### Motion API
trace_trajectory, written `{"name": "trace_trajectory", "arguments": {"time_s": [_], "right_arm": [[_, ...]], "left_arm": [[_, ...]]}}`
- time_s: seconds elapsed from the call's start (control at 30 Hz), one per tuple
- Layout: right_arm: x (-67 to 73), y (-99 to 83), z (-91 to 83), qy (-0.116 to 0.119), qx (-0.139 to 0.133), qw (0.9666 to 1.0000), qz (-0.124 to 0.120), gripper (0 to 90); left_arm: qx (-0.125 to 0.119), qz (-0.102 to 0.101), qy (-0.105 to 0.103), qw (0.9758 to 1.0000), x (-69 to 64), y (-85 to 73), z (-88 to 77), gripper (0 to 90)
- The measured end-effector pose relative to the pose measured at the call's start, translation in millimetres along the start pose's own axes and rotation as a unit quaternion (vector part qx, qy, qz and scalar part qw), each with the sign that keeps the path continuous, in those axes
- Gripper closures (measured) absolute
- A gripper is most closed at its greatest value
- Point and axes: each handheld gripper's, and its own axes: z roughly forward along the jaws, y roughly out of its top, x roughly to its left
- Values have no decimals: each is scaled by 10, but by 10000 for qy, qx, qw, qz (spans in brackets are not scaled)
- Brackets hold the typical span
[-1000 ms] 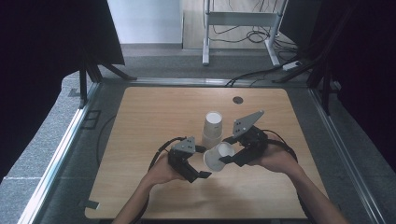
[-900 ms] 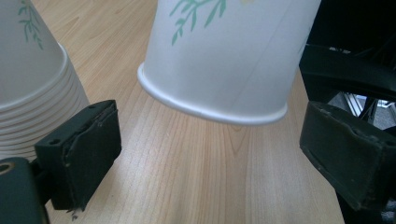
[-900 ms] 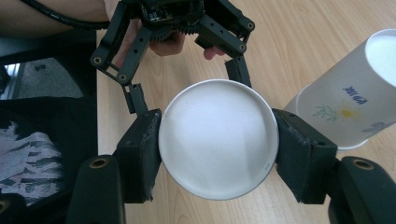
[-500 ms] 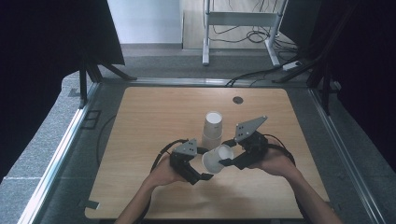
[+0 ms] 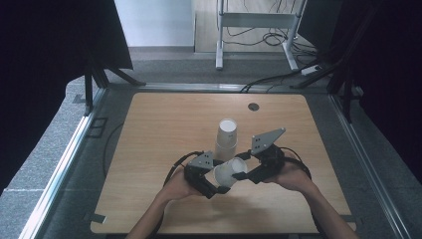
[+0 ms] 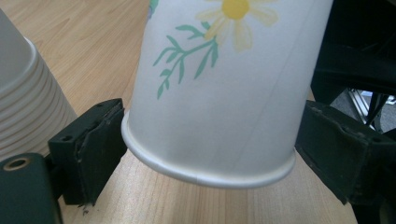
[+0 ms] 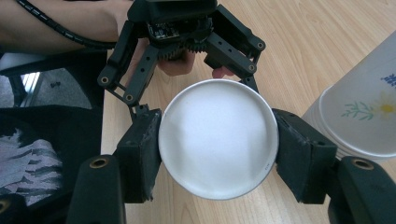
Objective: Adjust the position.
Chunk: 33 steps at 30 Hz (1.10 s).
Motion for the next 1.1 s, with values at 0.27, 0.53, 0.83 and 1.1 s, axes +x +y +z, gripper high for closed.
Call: {"name": "trace_trajectory", "arguments": {"time_s": [0.27, 0.53, 0.83, 1.1], "right_arm": [[-11, -40, 21, 37, -81, 10000, 38, 365], [-28, -53, 22, 3, -71, 10000, 55, 367], [-39, -73, 19, 0, -76, 10000, 63, 369], [-48, -95, 9, 9, -98, 9999, 109, 369]], "left_arm": [[-9, 14, 116, 9999, -3, -26, 12, 164], [-13, 36, 175, 9998, -5, -26, 10, 236], [61, 61, 202, 9998, -6, -12, -15, 308], [176, 112, 241, 9995, -8, 21, -36, 338]]}}
